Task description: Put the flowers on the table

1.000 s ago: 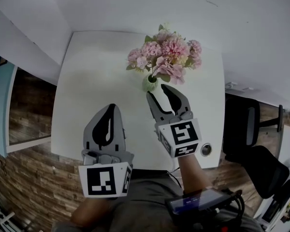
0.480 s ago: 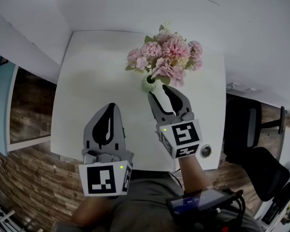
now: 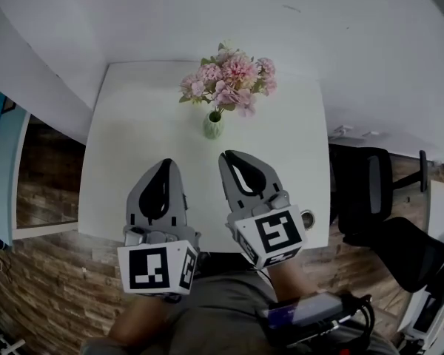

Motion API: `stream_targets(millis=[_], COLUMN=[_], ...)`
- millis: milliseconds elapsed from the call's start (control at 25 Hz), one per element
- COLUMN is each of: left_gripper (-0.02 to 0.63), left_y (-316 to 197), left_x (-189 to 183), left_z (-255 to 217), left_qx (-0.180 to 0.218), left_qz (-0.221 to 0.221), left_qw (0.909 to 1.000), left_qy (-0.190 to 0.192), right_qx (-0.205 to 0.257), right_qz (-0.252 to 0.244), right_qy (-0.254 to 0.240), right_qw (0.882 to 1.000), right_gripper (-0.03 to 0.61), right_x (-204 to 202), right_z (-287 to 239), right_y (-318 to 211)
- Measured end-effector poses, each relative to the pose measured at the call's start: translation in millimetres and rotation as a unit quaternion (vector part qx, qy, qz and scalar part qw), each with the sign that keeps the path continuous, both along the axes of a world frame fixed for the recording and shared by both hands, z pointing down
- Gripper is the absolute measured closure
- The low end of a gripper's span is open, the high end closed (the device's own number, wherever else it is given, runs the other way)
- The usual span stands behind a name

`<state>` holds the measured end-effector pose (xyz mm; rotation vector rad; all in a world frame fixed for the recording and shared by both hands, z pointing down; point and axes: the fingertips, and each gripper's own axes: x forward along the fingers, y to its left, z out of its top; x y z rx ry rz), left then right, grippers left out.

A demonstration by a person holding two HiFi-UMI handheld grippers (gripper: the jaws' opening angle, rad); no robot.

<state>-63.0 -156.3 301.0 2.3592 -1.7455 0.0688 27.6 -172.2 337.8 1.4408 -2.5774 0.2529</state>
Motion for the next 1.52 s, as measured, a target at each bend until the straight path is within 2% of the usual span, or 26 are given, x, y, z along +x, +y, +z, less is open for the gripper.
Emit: stream_targets(millis=[320, 680, 1120, 1520], left_gripper=[0.606, 0.606, 0.606, 0.606], left_y=[47, 84, 97, 100], left_x=[14, 25, 23, 25], left_z=[-31, -56, -68, -64], left_qx=[0.035, 0.070, 0.089, 0.085], left_qz=[0.020, 0.035, 0.035, 0.032], left_qw=[0.9992, 0.9969, 0.9953, 0.9958], left_qy=[-0.008, -0.012, -0.014, -0.015], right_qx=[0.021, 0.063, 0.087, 0.087], right_qz=[0.022, 0.021, 0.016, 0.012], right_qy=[-0.011, -0.008, -0.005, -0.001], right_qw=[0.999, 0.998, 0.996, 0.996], right_gripper=[0.571, 0.572, 0.572, 0.572], right_x=[6, 5, -2, -2], right_z=[-39, -70, -87, -83], right_y=[53, 94, 106, 109])
